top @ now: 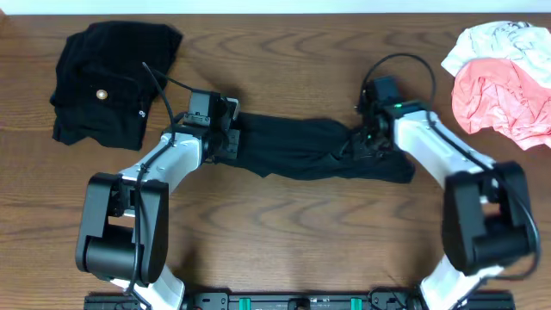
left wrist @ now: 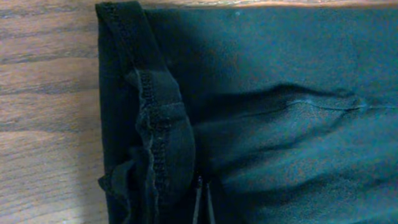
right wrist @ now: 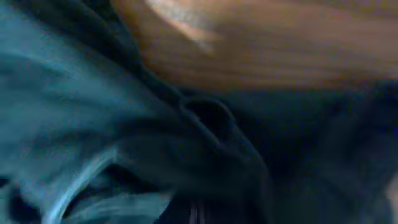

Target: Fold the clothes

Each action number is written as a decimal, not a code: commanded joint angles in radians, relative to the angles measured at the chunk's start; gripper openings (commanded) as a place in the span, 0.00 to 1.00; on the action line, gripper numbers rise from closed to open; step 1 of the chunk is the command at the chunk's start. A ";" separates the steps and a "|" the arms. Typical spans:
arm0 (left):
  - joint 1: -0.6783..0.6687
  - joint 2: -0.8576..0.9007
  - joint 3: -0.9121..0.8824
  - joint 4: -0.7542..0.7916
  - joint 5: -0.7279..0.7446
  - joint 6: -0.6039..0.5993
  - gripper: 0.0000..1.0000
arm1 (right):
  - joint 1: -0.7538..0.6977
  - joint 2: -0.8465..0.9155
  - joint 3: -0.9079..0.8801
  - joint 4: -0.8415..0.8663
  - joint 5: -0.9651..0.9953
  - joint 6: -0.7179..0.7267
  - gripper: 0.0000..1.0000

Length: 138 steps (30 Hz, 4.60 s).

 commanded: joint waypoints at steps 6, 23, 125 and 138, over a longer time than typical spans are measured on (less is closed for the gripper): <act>0.002 0.013 -0.006 -0.006 -0.010 -0.024 0.06 | -0.111 -0.334 0.056 -0.068 -0.019 -0.076 0.40; 0.001 0.013 -0.006 0.017 -0.010 -0.058 0.06 | -0.254 -0.281 -0.098 -0.095 -0.130 -0.090 0.99; 0.178 -0.119 0.250 -0.264 -0.035 -0.135 0.06 | -0.341 -0.269 -0.234 0.179 -0.370 -0.109 0.99; -0.066 -0.231 0.252 -0.323 -0.322 -0.137 0.06 | -0.341 -0.357 -0.234 0.182 -0.354 -0.077 0.99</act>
